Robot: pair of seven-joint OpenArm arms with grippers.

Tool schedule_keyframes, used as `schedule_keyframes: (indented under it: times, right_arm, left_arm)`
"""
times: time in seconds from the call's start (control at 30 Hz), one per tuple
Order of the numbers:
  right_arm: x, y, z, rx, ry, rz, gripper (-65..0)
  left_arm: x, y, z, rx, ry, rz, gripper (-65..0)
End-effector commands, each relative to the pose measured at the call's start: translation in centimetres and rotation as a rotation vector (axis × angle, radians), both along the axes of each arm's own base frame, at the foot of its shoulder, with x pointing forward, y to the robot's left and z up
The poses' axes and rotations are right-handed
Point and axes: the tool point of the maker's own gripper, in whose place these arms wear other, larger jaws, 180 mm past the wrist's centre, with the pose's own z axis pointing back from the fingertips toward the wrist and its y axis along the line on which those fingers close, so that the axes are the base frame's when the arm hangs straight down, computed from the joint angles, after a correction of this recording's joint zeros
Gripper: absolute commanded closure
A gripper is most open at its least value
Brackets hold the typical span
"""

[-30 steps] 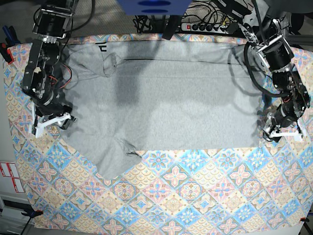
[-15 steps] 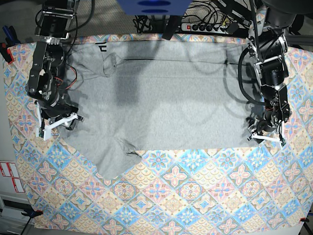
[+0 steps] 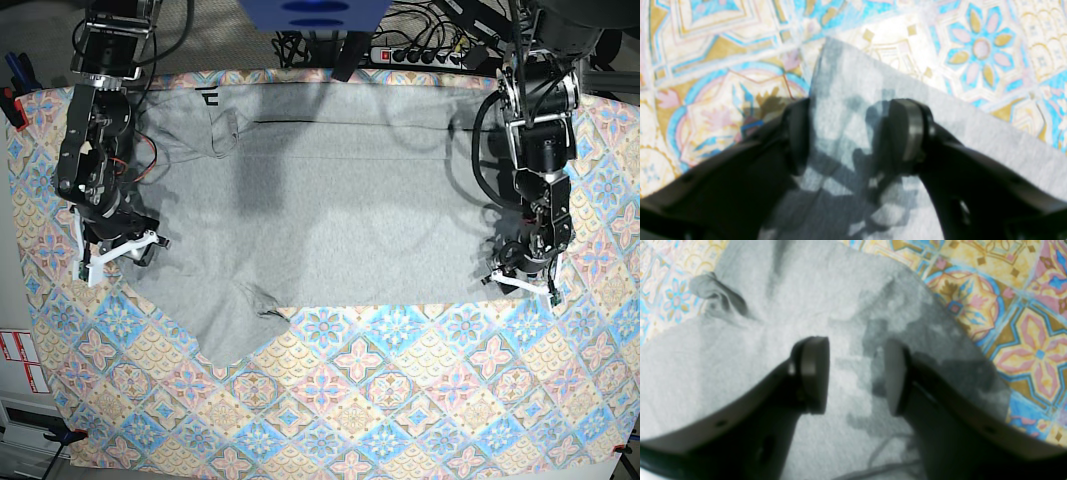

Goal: Fold the T-shirt properly
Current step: 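Release the edge and reach both grippers down along the shirt sides, then grasp the shirt side edges with both grippers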

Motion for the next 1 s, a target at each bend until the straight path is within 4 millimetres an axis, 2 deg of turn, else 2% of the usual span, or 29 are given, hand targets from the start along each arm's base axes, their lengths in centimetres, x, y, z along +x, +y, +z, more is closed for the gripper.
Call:
schedule_keyframes:
  times: [0.0,0.17,0.23,0.33,0.4,0.47,0.63,0.77,0.87,0.97]
  right_arm:
    - [1.2,-0.6,1.8,-0.022,-0.062,0.001,-26.3]
    - [1.2,-0.6,1.6,-0.020,-0.057,-0.001,-26.3]
    - [1.5,-0.6,1.9,-0.020,-0.065,-0.001,-26.3]
    - [3.0,-0.5,3.1,-0.017,-0.094,0.004,-26.4]
    - [3.4,-0.5,2.4,-0.011,-0.075,0.006,-26.6]
    - [4.3,-1.1,2.2,-0.046,-0.051,0.038,-26.7]
    - [6.8,-0.9,1.4,-0.143,0.017,0.154,-26.8]
    - [8.4,-2.3,1.0,-0.183,0.062,0.163,-27.1]
    - [9.6,-3.1,0.6,-0.193,0.094,0.152,-30.3]
    - [10.4,-4.8,0.3,-0.227,0.111,0.131,-34.2]
  left_arm:
    - [-0.3,-0.7,-0.2,-0.029,0.024,-0.014,-26.7]
    - [-0.6,-0.7,0.6,-0.010,-0.009,-0.028,-4.6]
    - [-0.8,-0.7,0.5,-0.009,-0.007,-0.028,0.0]
    - [-1.0,-0.4,0.4,-0.005,-0.005,-0.025,0.0]
    - [-1.0,-0.4,0.4,-0.006,-0.005,-0.024,0.0]
    - [-1.1,-0.3,0.4,-0.005,-0.004,-0.024,0.0]
    - [-1.2,-0.3,0.3,-0.005,0.000,-0.024,0.0]
    - [-1.5,-0.3,0.5,0.004,-0.009,-0.030,0.0]
    - [-1.7,-0.6,1.3,0.020,-0.039,-0.045,0.0]
    - [-2.0,-0.7,1.6,0.030,-0.051,-0.055,0.0]
